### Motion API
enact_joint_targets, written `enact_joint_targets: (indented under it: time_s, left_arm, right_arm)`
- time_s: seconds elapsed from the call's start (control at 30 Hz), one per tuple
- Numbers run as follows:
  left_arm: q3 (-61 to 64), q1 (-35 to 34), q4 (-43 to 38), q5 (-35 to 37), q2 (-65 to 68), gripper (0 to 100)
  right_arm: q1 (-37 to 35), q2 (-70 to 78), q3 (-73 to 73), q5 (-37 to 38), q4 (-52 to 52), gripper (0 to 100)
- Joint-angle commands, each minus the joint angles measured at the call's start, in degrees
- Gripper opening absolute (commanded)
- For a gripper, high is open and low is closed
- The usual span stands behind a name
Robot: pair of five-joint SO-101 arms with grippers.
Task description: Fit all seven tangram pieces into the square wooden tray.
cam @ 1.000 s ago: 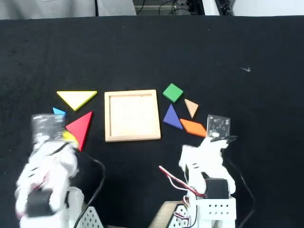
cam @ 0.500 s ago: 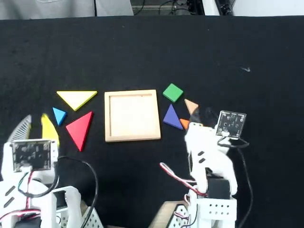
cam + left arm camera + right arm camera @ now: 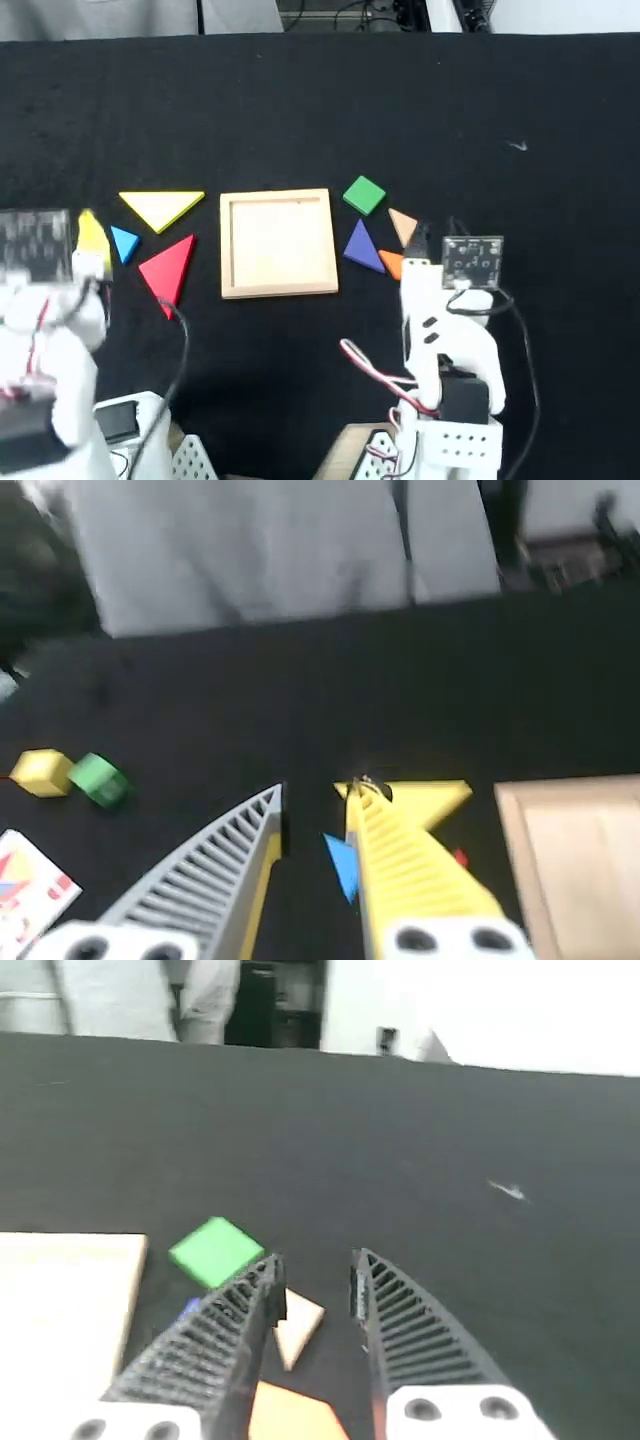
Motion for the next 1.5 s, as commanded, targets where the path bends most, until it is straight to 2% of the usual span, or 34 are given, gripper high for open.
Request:
enact_joint_targets:
  time_s: [0.0, 0.17, 0.2, 0.27, 0.37, 0.47, 0.63, 0.73, 0.83, 0.93, 1.13, 1.27, 1.47]
  left_arm:
    - [-19.21, 5.85, 12.84, 0.88, 20.4, 12]
    - [-35.47, 12.53, 30.51, 3.34, 43.08, 12]
    - [-37.67, 13.14, 32.0, 3.69, 46.86, 12]
    - [-40.13, 13.49, 31.56, 3.34, 53.36, 13]
    - [-40.75, 13.58, 31.56, 3.34, 58.81, 20]
    - [-41.27, 13.76, 31.47, 2.9, 63.3, 20]
    - [-40.75, 11.12, 30.15, -4.92, 70.07, 20]
    - [-40.75, 6.9, 23.82, -4.75, 75.43, 20]
    - [-40.66, 3.03, 22.07, -3.87, 80.44, 21]
    - [-40.31, 1.19, 19.69, -7.3, 84.31, 21]
    - [-31.34, 2.33, 8.53, -10.55, 85.27, 21]
    - [-25.36, 2.51, 4.4, -10.46, 85.63, 34]
    - [-20.09, 2.51, 0.09, -10.55, 85.89, 31]
  right_arm:
    - [-6.42, -5.05, -7.6, 1.23, 3.6, 12.3]
    - [-7.91, 1.36, -12.26, 1.14, 3.87, 12.4]
    - [-7.82, 4.53, -13.67, 1.14, 3.87, 12.4]
    - [-7.82, 13.49, -18.07, 1.14, 3.96, 12.4]
    - [-7.56, 30.11, -27.65, 0.88, 5.54, 12.4]
    - [-6.42, 46.29, -38.02, -0.44, 11.08, 12.4]
    - [-6.51, 60.7, -44.7, -3.16, 15.65, 12.4]
    - [-6.33, 61.23, -42.95, -3.16, 14.24, 12.4]
    - [-6.33, 58.77, -38.11, -3.16, 11.34, 12.4]
    - [-6.33, 55.16, -31.69, -3.08, 5.98, 12.4]
    - [-6.68, 48.4, -22.55, 0.53, -0.53, 12.4]
    - [-7.38, 46.11, -18.77, 1.58, -3.6, 12.4]
    - [-11.96, 45.93, -17.54, 1.67, -4.57, 12.4]
